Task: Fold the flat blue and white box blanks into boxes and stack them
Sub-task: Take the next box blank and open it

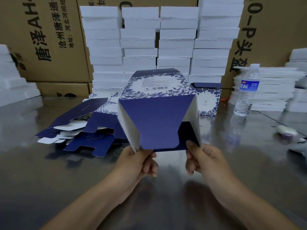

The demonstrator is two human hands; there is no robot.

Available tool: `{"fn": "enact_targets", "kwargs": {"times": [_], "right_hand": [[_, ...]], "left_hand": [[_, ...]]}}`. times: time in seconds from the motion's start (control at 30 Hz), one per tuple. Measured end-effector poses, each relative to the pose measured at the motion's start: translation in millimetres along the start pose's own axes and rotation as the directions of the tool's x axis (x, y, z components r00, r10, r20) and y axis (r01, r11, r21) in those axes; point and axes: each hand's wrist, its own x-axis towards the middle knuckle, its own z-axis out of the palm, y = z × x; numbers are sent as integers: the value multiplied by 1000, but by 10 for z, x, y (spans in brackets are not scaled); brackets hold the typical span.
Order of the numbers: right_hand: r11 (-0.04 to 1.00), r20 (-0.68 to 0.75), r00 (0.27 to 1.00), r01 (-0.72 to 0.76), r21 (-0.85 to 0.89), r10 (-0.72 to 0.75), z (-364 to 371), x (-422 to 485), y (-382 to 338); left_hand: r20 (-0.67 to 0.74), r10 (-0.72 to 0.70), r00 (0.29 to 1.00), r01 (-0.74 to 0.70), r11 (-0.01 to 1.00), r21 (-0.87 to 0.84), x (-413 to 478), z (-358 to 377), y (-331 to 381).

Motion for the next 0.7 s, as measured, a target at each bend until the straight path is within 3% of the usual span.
{"fn": "enact_targets", "kwargs": {"times": [0.13,0.33,0.6,0.7], "right_hand": [[999,32,999,-41,36,40,10,-27,-11],[990,151,979,-137,-28,140,18,-45,9],[990,204,969,-140,-16,141,32,-85,-46],[987,227,961,-163,16,155,66,-91,-40]], "left_hand": [[89,-12,996,12,1000,-2,-27,25,-13],[83,-7,997,5,1000,26,-46,52,-29],[192,42,981,-64,992,107,-66,-3,-30],[164,49,985,-65,994,91,-70,14,-30]]}}
